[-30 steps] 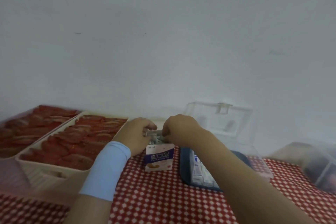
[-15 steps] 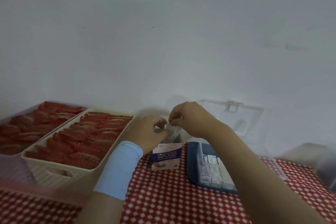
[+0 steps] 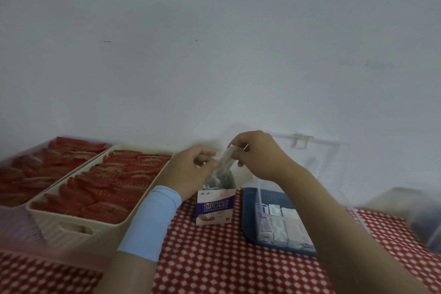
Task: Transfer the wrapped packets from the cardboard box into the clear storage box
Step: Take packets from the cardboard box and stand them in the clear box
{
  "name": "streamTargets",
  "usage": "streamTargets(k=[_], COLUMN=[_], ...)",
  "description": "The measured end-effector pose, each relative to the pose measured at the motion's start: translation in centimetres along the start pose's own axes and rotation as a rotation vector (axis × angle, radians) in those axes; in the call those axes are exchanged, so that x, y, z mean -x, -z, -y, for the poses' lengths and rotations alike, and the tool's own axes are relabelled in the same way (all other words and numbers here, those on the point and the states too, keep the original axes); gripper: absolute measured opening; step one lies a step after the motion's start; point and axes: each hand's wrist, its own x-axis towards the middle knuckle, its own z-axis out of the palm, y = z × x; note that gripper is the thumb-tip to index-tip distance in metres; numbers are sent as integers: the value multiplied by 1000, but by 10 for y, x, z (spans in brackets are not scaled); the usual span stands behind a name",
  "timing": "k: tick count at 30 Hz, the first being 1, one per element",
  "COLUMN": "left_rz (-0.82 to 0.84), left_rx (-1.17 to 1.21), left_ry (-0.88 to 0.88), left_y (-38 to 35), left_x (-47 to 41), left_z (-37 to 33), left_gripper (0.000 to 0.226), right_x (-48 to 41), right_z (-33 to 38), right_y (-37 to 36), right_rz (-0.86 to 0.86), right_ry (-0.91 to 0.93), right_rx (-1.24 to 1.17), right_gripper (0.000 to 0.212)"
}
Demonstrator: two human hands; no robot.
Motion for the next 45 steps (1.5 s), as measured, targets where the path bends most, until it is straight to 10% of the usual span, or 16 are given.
streamTargets(k=[16,27,34,42,45], left_rz=[382,310,-25,-58,-75], left_rx=[942,1050,898,788,770], left_ry=[206,253,283,292,305], left_y=[9,17,36,33,32], left_x=[14,10,3,2,2], left_z=[-32,-26,-16,-11,-11], left_gripper=[41,37,18,13,14], right_x=[15,0,-5,4,5], right_z=[6,27,17,21,22], right_y=[14,2,-10,-32,-31], right_rz=[108,122,61,183,241], right_ry=[114,193,30,-110,-80], right_rx=[-429,-369,73,123,236], right_gripper=[11,30,31,73,52])
